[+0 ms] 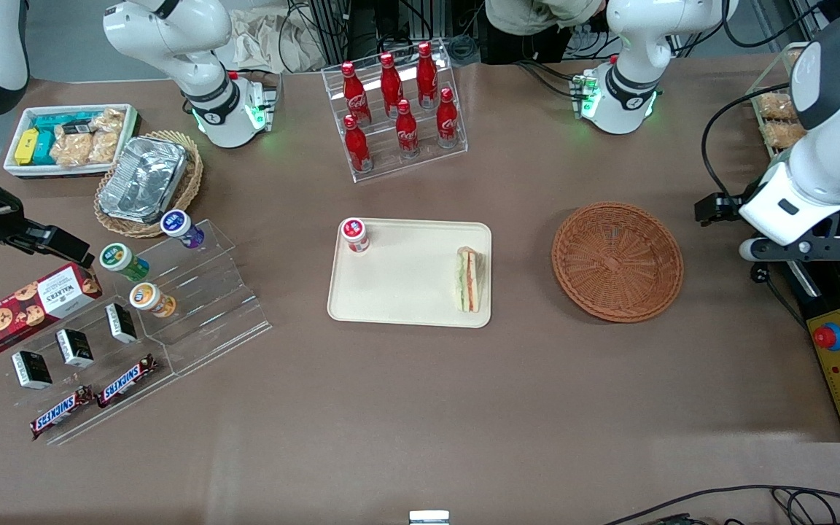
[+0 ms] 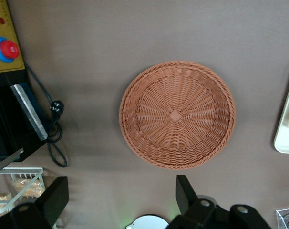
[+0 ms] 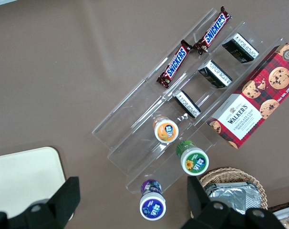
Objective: Place sandwich from basket to tray
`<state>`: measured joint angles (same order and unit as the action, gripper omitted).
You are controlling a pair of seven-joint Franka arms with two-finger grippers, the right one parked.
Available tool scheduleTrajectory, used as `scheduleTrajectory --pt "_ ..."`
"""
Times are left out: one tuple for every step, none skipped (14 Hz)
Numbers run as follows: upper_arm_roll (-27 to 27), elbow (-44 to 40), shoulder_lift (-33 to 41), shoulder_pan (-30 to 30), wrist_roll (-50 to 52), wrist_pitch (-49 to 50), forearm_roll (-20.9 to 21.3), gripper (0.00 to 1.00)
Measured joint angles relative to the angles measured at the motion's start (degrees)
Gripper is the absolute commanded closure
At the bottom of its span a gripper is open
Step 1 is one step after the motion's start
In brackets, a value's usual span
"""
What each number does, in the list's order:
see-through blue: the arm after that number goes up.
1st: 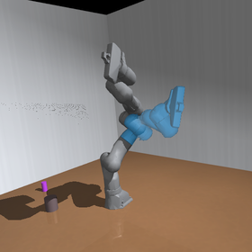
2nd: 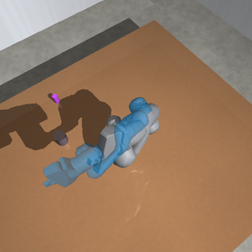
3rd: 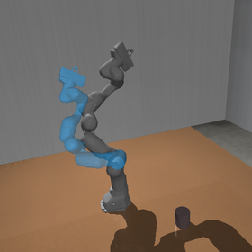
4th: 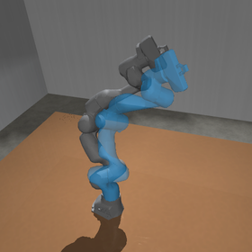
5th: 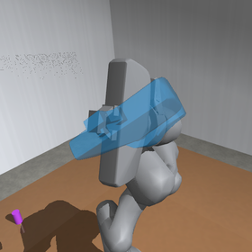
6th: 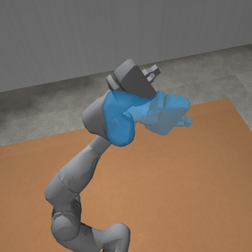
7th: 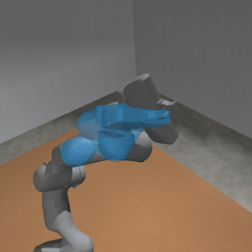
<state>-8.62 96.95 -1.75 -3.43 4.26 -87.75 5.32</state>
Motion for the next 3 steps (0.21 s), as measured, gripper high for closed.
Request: scheduleTrajectory --pt "1.7 -0.9 0.0 0.5 -0.9 1.0 0.0 0.0" --pt "4.4 -2.0 0.1 1.7 -3.2 1.9 -0.2 0.0" --pt "7.6 -2.8 0.2 3.3 -5.9 2.7 -0.9 0.0"
